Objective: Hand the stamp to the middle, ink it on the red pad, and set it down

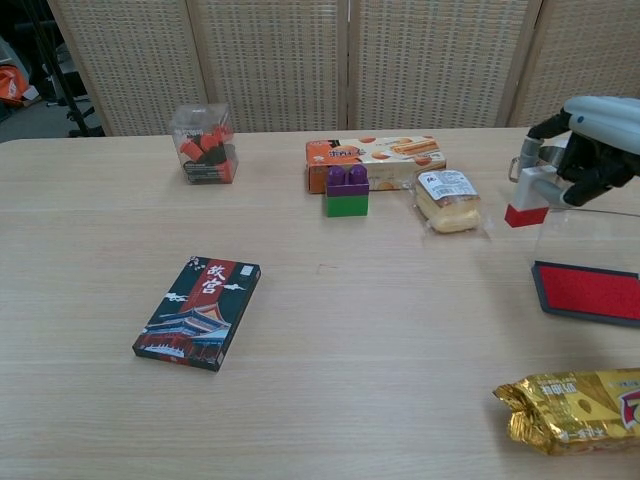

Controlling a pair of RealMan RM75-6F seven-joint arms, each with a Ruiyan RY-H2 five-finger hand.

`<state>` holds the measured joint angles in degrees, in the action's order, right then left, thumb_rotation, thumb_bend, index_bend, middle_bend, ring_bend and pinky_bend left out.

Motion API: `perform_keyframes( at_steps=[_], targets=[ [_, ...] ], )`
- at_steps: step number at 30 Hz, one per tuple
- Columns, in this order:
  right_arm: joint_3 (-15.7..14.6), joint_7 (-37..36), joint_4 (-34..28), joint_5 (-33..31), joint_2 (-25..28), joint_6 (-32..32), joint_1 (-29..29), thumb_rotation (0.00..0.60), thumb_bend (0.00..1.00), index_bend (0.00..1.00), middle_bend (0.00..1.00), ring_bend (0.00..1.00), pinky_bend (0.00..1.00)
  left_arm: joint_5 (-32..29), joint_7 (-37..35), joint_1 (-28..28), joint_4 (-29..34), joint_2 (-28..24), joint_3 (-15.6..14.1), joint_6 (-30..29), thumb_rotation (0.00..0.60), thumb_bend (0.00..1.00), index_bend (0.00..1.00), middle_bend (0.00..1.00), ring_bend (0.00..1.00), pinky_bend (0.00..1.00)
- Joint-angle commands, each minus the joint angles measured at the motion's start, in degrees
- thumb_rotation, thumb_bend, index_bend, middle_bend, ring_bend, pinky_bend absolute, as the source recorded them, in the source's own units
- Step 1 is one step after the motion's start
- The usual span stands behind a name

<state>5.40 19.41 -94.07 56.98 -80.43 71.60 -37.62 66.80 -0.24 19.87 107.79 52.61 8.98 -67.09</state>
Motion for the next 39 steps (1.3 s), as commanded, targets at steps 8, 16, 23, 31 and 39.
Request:
perform_keyframes(
  at_steps=[8,16,23,31,39],
  targets=[
    [-3.0,-11.5,10.7,5.1,-1.1,-1.9,6.4,0.600,0.57,0.61,0.98,1.00,1.00,-0.7,1.4,0.4,0.1,0.5,-0.1,0.4,0.600,0.00,0.00,0.00,0.00,0.00],
    [-2.7,-17.9,18.9,6.9,-4.2,-2.5,9.6,0.600,0.57,0.61,0.98,1.00,1.00,-1.1,1.8,0.5,0.1,0.6,-0.2,0.6,0.600,0.01,0.00,0.00,0.00,0.00],
    [-2.7,-21.1,23.2,10.3,-6.3,-1.5,11.4,0.600,0.57,0.61,0.98,1.00,1.00,-1.3,2.8,0.7,0.2,0.9,-0.4,0.9,0.600,0.01,0.00,0.00,0.00,0.00],
    [-2.5,-23.6,26.8,13.2,-9.1,-1.1,12.8,0.600,0.57,0.61,0.98,1.00,1.00,-1.8,3.7,1.0,0.3,1.3,-0.5,1.1,0.600,0.01,0.00,0.00,0.00,0.00],
    [-2.0,-24.6,28.4,14.6,-10.3,-1.9,13.4,0.600,0.57,0.61,0.98,1.00,1.00,-2.2,4.0,1.1,0.2,1.4,-0.6,1.3,0.600,0.01,0.00,0.00,0.00,0.00]
  ],
)
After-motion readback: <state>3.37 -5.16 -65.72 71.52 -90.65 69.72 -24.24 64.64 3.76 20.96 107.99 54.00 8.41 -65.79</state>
